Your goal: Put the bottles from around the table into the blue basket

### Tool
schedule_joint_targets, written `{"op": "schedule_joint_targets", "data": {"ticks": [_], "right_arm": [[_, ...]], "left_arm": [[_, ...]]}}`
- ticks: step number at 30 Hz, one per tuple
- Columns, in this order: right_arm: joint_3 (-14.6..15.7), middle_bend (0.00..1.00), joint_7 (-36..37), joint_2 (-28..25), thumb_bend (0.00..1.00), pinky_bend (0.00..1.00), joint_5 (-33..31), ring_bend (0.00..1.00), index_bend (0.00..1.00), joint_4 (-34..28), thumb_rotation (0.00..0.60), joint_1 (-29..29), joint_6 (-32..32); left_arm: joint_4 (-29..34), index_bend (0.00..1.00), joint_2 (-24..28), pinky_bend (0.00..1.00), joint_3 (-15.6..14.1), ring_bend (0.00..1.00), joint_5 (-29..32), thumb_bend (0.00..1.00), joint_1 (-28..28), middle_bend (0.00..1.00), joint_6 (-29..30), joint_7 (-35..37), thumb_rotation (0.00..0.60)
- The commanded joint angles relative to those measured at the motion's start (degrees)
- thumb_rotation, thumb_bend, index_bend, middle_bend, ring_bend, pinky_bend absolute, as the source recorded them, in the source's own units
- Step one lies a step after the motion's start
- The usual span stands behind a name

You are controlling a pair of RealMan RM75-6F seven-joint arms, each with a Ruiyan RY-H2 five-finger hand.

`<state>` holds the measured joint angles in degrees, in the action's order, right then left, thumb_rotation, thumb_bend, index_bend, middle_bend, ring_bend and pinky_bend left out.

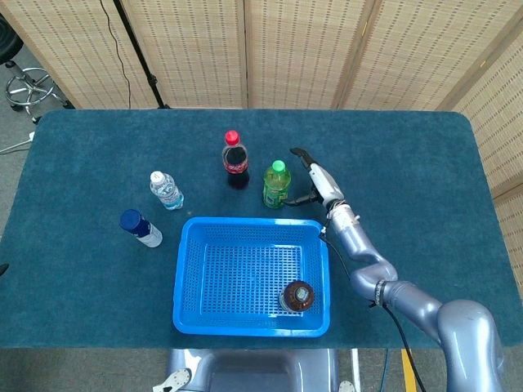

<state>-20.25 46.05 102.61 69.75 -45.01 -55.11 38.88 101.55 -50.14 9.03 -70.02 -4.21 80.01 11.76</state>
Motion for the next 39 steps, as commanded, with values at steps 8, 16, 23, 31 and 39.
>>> {"op": "schedule_joint_targets", "data": {"ticks": [8, 16, 23, 31, 39], "right_arm": [[-3.3, 0.72, 2.5, 6.7, 0.05, 0.62, -0.5, 0.58, 0.57, 8.9, 0.6, -2.0, 4.5], [-3.5, 0.76, 0.7, 0.8, 0.19, 0.67, 0.9, 0.63, 0.63, -0.8, 0.6, 1.3, 9.8], [-3.9, 0.76, -3.0, -11.5, 0.2, 0.67, 3.7, 0.63, 0.63, -22.8, 0.6, 7.1, 17.4], [-2.1, 0.76, -4.5, -27.4, 0.2, 0.67, 7.5, 0.63, 0.63, -48.5, 0.6, 14.3, 20.3], [3.1, 0.76, -2.0, -32.2, 0.2, 0.67, 12.8, 0.63, 0.64, -54.6, 0.6, 18.2, 21.4]], "left_arm": [[-0.3, 0.0, 0.2, 0.0, 0.1, 0.0, 0.3, 0.0, 0.0, 0.0, -0.4, 0.8, 0.6], [-0.3, 0.0, 0.0, 0.0, -0.3, 0.0, -1.0, 0.0, 0.2, 0.0, 0.1, 0.3, 0.6], [-0.3, 0.0, 0.1, 0.0, -0.1, 0.0, -1.1, 0.0, 0.4, 0.0, 0.5, 1.1, 0.6], [0.1, 0.0, -0.1, 0.0, -0.6, 0.0, -2.4, 0.0, 0.8, 0.0, 1.4, 0.6, 0.6], [0.3, 0.0, -0.4, 0.0, -0.7, 0.0, -2.8, 0.0, 1.0, 0.0, 2.0, 0.0, 0.6]]}}
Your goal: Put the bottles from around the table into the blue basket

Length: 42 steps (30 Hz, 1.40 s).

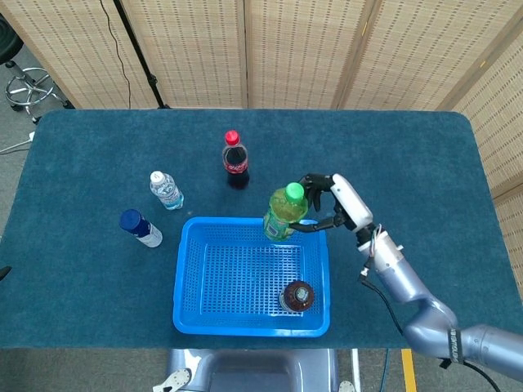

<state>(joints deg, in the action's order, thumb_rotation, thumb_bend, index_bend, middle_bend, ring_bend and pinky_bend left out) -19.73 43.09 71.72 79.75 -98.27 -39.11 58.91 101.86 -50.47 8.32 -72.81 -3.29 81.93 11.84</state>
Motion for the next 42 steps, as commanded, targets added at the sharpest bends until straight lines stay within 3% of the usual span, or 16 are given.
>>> {"op": "schedule_joint_targets", "data": {"ticks": [1, 6, 16, 22, 25, 27, 29, 32, 35, 42], "right_arm": [[3.3, 0.76, 1.3, -1.4, 0.2, 0.67, 3.5, 0.63, 0.64, -1.2, 0.6, 2.6, 1.7], [7.0, 0.76, 2.1, -1.1, 0.2, 0.67, 6.6, 0.63, 0.64, 1.9, 0.6, 4.0, 2.7], [10.8, 0.76, 3.9, 0.2, 0.2, 0.67, 8.8, 0.63, 0.64, 4.3, 0.6, 5.4, 3.5], [12.7, 0.75, 2.4, 3.1, 0.2, 0.66, 9.0, 0.59, 0.61, 9.0, 0.6, 5.3, 2.8], [13.8, 0.64, 2.0, 4.0, 0.1, 0.6, 10.5, 0.5, 0.5, 11.5, 0.6, 5.8, 4.1], [15.1, 0.48, 1.9, 4.3, 0.02, 0.5, 12.4, 0.38, 0.35, 13.3, 0.6, 6.2, 5.1], [16.5, 0.24, 1.5, 4.4, 0.0, 0.3, 14.3, 0.17, 0.16, 15.0, 0.6, 6.6, 6.1], [18.1, 0.05, 0.3, 3.7, 0.0, 0.13, 15.9, 0.01, 0.03, 16.0, 0.6, 6.7, 6.3], [18.5, 0.0, -1.0, 2.5, 0.0, 0.06, 15.3, 0.0, 0.0, 15.0, 0.6, 7.0, 6.0], [17.1, 0.0, -5.2, -1.6, 0.0, 0.01, 12.8, 0.0, 0.0, 10.8, 0.6, 7.5, 6.7]], "left_arm": [[0.0, 0.0, -0.1, 0.0, 0.0, 0.0, -0.1, 0.0, 0.0, 0.0, 0.1, -0.1, 0.6], [0.2, 0.0, -0.2, 0.0, -0.2, 0.0, -0.3, 0.0, 0.0, 0.0, 0.1, -0.7, 0.6], [0.5, 0.0, -0.5, 0.0, -0.2, 0.0, -0.1, 0.0, -0.2, 0.0, 0.0, -1.6, 0.6], [0.8, 0.0, -0.7, 0.0, -0.5, 0.0, -0.6, 0.0, -0.2, 0.0, 0.3, -2.4, 0.6], [0.8, 0.0, -0.8, 0.0, -0.5, 0.0, -0.7, 0.0, -0.2, 0.0, 0.3, -2.6, 0.6], [0.8, 0.0, -0.9, 0.0, -0.4, 0.0, -0.5, 0.0, -0.3, 0.0, 0.1, -2.8, 0.6], [0.8, 0.0, -0.9, 0.0, -0.4, 0.0, -0.3, 0.0, -0.4, 0.0, -0.1, -2.9, 0.6], [0.9, 0.0, -0.9, 0.0, -0.4, 0.0, -0.3, 0.0, -0.5, 0.0, -0.1, -3.2, 0.6], [1.0, 0.0, -1.0, 0.0, -0.5, 0.0, -0.5, 0.0, -0.5, 0.0, 0.0, -3.5, 0.6], [0.8, 0.0, -1.2, 0.0, -0.4, 0.0, -0.7, 0.0, -0.6, 0.0, 0.2, -3.4, 0.6]]}}
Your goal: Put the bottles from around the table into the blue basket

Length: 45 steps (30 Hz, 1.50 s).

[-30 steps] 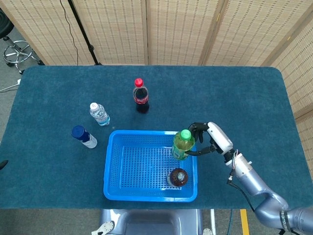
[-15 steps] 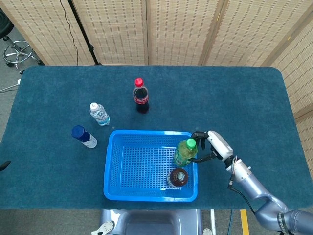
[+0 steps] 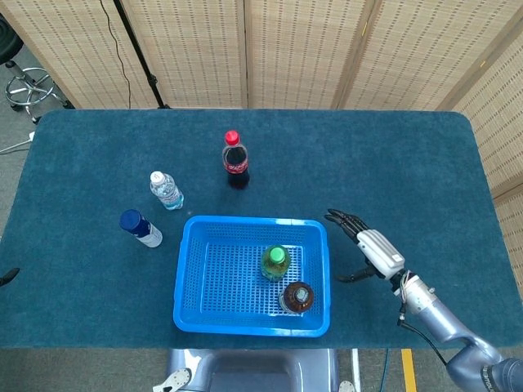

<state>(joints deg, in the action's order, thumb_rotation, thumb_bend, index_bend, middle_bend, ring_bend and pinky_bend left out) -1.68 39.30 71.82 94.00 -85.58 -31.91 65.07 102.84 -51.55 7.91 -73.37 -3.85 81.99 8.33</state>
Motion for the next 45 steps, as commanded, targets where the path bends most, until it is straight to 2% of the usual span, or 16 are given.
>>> {"op": "schedule_joint_targets", "data": {"ticks": [1, 4, 7, 12, 17, 20, 22, 24, 26, 31, 39, 45], "right_arm": [[-1.8, 0.0, -2.0, -2.3, 0.0, 0.01, -2.3, 0.0, 0.0, -2.5, 0.6, 0.4, 1.1], [-4.3, 0.0, -2.6, -3.6, 0.0, 0.0, -5.0, 0.0, 0.0, -3.1, 0.6, 0.1, 1.7], [-7.8, 0.0, -1.6, -4.5, 0.0, 0.0, -9.3, 0.0, 0.0, -2.3, 0.6, -1.7, -0.7], [-12.5, 0.0, -0.6, -2.5, 0.0, 0.0, -16.2, 0.0, 0.0, 3.9, 0.6, -6.7, -8.2], [-14.4, 0.0, 1.4, -0.2, 0.0, 0.0, -19.2, 0.0, 0.0, 9.2, 0.6, -8.6, -11.2], [-13.7, 0.0, 0.8, -0.7, 0.0, 0.0, -18.8, 0.0, 0.0, 10.1, 0.6, -7.8, -10.8], [-13.1, 0.0, 0.0, -1.8, 0.0, 0.0, -18.4, 0.0, 0.0, 9.7, 0.6, -6.8, -10.2], [-12.0, 0.0, -1.1, -3.4, 0.0, 0.0, -17.5, 0.0, 0.0, 8.3, 0.6, -5.3, -9.1], [-11.1, 0.0, -2.8, -4.6, 0.0, 0.0, -16.8, 0.0, 0.0, 7.5, 0.6, -4.1, -7.9], [-8.7, 0.0, -10.4, -8.6, 0.0, 0.0, -15.8, 0.0, 0.0, 3.3, 0.6, 0.4, -3.0], [-4.0, 0.0, -27.3, -12.1, 0.0, 0.0, -16.1, 0.0, 0.0, -5.1, 0.6, 11.1, 9.8], [-1.0, 0.0, -33.5, -10.8, 0.0, 0.0, -14.9, 0.0, 0.0, -8.1, 0.6, 17.8, 17.7]], "left_arm": [[-0.3, 0.0, -0.2, 0.0, 0.1, 0.0, -0.3, 0.0, 0.0, 0.0, 0.3, 0.2, 0.6], [-0.5, 0.0, -0.3, 0.0, 0.1, 0.0, -0.5, 0.0, 0.1, 0.0, 0.5, 0.6, 0.6], [-0.6, 0.0, -0.6, 0.0, 0.3, 0.0, -0.5, 0.0, 0.0, 0.0, 0.8, 0.6, 0.6], [-0.7, 0.0, -1.3, 0.0, 0.4, 0.0, -1.0, 0.0, -0.3, 0.0, 1.2, -0.6, 0.6], [-3.2, 0.0, -3.3, 0.0, 1.3, 0.0, -3.3, 0.0, -1.6, 0.0, 1.8, 1.2, 0.6], [-7.2, 0.0, -5.3, 0.0, 1.6, 0.0, -6.8, 0.0, -4.1, 0.0, -0.1, 5.7, 0.6], [-10.1, 0.0, -6.5, 0.0, 1.3, 0.0, -9.4, 0.0, -6.1, 0.0, -2.7, 11.8, 0.6], [-13.7, 0.0, -8.1, 0.0, 0.5, 0.0, -12.6, 0.0, -8.4, 0.0, -5.5, 21.0, 0.6], [-15.8, 0.0, -9.7, 0.0, 0.1, 0.0, -13.8, 0.0, -9.5, 0.0, -6.7, 26.1, 0.6], [-26.6, 0.0, -17.0, 0.0, -0.9, 0.0, -17.3, 0.0, -12.7, 0.0, -7.7, 41.4, 0.6], [-37.7, 0.0, -24.7, 0.0, -3.6, 0.0, -17.5, 0.0, -13.4, 0.0, -8.8, 52.6, 0.6], [-43.4, 0.0, -29.9, 0.0, -4.4, 0.0, -16.8, 0.0, -14.4, 0.0, -10.3, 56.6, 0.6]]}}
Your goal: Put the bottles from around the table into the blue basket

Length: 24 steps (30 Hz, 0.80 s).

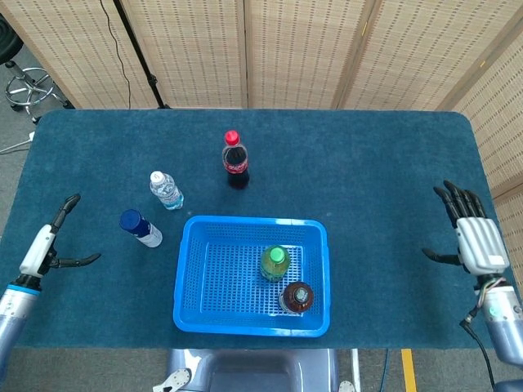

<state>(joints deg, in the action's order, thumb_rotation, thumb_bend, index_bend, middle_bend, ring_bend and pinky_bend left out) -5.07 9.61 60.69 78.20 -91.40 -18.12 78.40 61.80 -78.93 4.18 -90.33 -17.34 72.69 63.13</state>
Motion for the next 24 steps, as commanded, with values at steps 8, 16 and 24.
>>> {"op": "schedule_joint_targets", "data": {"ticks": [8, 16, 24], "right_arm": [[3.2, 0.0, -5.2, 1.7, 0.0, 0.0, 4.7, 0.0, 0.0, -1.8, 0.6, 7.5, 9.5], [3.1, 0.0, -3.6, 0.9, 0.0, 0.0, 6.8, 0.0, 0.0, -2.1, 0.6, 8.4, 10.6], [2.8, 0.0, -3.1, 0.9, 0.0, 0.0, 7.8, 0.0, 0.0, -2.2, 0.6, 8.5, 9.6]], "left_arm": [[-8.9, 0.0, -9.5, 0.0, -1.0, 0.0, 0.8, 0.0, -3.3, 0.0, -3.9, 2.7, 0.6], [-12.8, 0.0, -14.4, 0.01, -1.6, 0.0, -0.1, 0.0, -6.9, 0.0, -6.6, 4.6, 0.6], [-14.1, 0.11, -17.6, 0.19, -0.5, 0.15, 1.0, 0.43, -8.7, 0.11, -6.9, 3.6, 0.6]]}}
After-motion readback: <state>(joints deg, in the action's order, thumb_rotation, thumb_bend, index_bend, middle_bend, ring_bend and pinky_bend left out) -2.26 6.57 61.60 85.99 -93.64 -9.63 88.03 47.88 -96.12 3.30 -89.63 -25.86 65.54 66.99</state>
